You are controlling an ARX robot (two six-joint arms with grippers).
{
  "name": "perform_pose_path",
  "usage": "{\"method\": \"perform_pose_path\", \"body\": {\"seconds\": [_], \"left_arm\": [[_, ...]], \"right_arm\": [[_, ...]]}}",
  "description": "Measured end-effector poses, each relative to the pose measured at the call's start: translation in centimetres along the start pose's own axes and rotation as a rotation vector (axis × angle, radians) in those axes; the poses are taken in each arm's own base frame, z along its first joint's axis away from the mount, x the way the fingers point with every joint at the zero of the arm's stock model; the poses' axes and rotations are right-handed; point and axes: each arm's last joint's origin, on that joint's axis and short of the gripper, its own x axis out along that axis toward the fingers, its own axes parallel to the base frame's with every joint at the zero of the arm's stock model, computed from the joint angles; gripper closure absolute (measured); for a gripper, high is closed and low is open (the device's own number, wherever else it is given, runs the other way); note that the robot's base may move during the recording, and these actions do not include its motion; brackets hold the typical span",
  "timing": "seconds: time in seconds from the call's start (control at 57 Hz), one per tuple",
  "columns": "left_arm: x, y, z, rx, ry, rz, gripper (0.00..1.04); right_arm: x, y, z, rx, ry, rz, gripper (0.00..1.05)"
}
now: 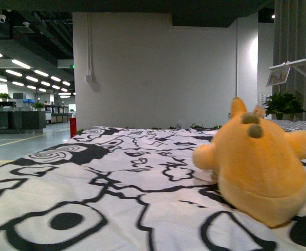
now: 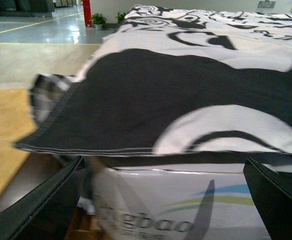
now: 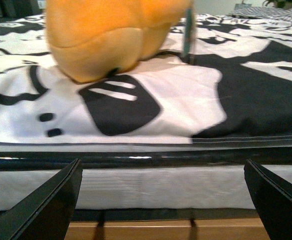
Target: Put away toys
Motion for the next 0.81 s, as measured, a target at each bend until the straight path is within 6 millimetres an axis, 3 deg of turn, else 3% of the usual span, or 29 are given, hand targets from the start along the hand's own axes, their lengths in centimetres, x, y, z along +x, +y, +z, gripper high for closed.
{"method": "perform_pose_path", "body": {"seconds": [0.544,0.685,0.807], "left_arm": [[0.00,-0.01,0.00,0.000,0.000,-0.004,0.06],[0.00,-0.01,0.00,0.000,0.000,-0.004,0.06],[0.00,-0.01,0.00,0.000,0.000,-0.004,0.06]], "right_arm": [[0.00,-0.02,-0.01,0.000,0.001,-0.006,0.06],[0.30,-0.08,-0.53,0.000,0.105,-0.194,0.06],[0.75,-0.12,0.18,0.014,0.091,-0.192,0.06]]}}
